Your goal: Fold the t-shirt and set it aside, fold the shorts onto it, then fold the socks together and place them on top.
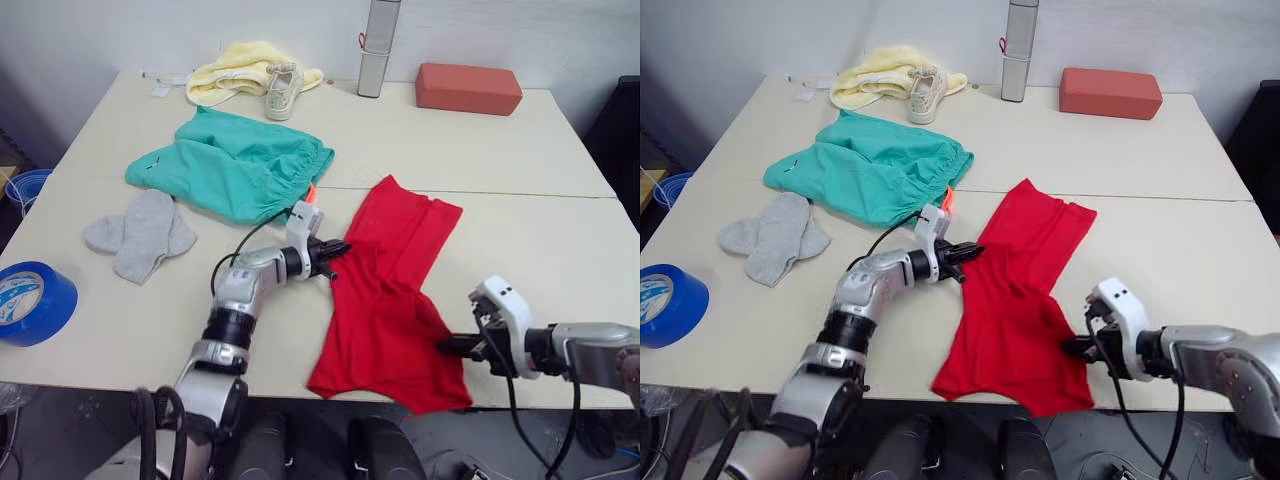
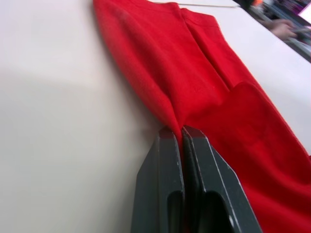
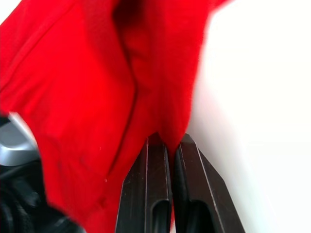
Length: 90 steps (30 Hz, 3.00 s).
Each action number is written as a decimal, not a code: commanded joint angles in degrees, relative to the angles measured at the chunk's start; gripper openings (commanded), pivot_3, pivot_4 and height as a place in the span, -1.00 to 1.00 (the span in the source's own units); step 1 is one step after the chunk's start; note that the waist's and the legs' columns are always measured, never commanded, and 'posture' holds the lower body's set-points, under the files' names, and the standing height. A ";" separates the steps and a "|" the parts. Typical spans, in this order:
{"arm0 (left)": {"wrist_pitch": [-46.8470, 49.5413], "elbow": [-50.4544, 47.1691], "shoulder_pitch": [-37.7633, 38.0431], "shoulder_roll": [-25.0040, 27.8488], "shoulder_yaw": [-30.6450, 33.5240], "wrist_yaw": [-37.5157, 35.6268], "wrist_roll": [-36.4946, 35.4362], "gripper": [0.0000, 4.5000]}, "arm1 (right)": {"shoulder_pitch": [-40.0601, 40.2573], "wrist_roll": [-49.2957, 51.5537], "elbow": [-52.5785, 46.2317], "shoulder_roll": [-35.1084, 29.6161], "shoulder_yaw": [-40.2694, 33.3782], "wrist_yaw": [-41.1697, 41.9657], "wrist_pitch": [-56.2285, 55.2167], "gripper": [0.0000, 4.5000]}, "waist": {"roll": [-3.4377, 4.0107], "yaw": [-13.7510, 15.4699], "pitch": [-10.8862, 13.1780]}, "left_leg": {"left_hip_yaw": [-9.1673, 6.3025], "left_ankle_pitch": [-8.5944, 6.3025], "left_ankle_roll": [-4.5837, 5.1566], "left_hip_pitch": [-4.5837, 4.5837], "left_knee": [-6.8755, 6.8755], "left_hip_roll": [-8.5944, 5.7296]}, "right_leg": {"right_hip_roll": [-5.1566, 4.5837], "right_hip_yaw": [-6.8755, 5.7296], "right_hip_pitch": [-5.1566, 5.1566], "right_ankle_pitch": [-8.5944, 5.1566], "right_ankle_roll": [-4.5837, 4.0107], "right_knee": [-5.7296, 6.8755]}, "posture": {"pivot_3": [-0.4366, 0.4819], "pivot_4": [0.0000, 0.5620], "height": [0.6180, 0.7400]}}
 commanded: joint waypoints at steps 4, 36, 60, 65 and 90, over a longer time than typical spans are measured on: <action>-0.30 -14.31 7.29 -1.82 -1.21 10.59 1.65 -0.99 | -3.49 -2.28 6.11 -5.79 3.80 9.81 -6.40 -1.00 | 0.00 0.25 0.00 | -0.01 0.03 -0.01 0.01 0.05 0.00 | 0.00 -0.02 0.02 0.01 0.01 -0.04 | -0.05 -0.47 1.00; -75.21 -0.08 11.58 30.07 -16.77 -34.53 11.40 0.99 | -8.76 -39.56 61.94 1.71 8.75 50.31 -130.14 1.00 | 0.28 0.95 0.00 | 0.29 0.04 0.12 0.21 0.08 0.00 | 0.07 -0.24 0.28 0.22 0.23 -0.50 | -0.05 -0.47 1.00; -88.56 14.70 3.29 20.72 -28.67 -24.53 20.53 0.99 | -12.76 -32.13 61.20 7.63 25.96 43.68 -152.23 1.00 | 0.33 -0.15 -0.19 | -0.11 -0.51 0.14 1.93 -0.08 0.05 | -0.10 -0.17 2.27 0.23 0.19 -1.02 | -0.05 -0.47 1.00; -88.55 13.94 4.65 21.46 -29.88 -26.93 18.52 0.91 | -10.96 -32.03 60.18 6.24 27.52 42.40 -150.60 1.00 | 0.34 -0.26 -0.19 | -0.11 -0.58 0.18 1.93 -0.10 0.04 | -0.11 -0.17 2.27 0.21 0.16 -1.07 | -0.05 -0.47 1.00; -75.81 -6.88 17.55 34.26 -29.11 -48.13 -4.81 -1.00 | 7.75 -23.71 31.52 -2.74 25.48 39.91 -131.10 -0.98 | 0.88 -1.62 0.01 | -0.16 -0.74 0.11 1.92 -0.24 0.19 | -0.06 -0.22 2.15 -0.08 -0.32 -0.99 | -0.05 -0.47 1.00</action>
